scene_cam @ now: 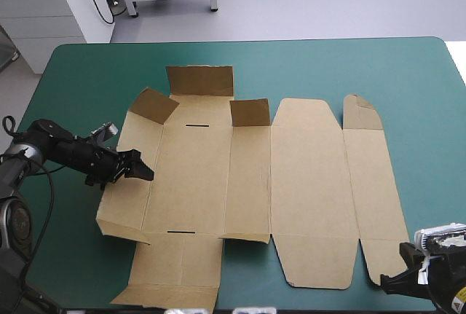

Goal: Fold the box

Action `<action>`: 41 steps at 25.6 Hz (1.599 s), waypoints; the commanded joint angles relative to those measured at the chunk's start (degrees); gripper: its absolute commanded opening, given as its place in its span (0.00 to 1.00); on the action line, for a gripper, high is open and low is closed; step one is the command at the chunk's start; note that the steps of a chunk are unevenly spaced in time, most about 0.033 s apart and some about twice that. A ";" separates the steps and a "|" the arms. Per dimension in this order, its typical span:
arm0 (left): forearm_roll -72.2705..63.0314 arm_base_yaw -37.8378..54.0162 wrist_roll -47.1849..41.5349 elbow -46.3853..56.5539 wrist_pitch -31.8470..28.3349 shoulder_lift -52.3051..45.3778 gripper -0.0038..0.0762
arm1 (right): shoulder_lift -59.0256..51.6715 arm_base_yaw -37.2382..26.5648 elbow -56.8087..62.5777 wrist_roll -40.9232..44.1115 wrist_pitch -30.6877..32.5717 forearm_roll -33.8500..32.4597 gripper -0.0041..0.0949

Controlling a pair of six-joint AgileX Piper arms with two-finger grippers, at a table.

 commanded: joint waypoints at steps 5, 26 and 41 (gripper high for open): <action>1.92 -0.39 -4.56 -1.15 5.98 -4.55 0.04 | 0.55 -0.27 -1.48 -0.90 -2.95 -0.41 0.02; 47.16 -33.52 -11.48 -36.21 5.45 -4.19 0.04 | 0.55 -0.27 -1.48 -0.02 -2.95 -0.18 0.02; 77.23 -52.05 -7.72 -45.78 -7.34 2.15 0.04 | 0.55 -0.27 -1.48 -0.01 -3.05 2.56 0.02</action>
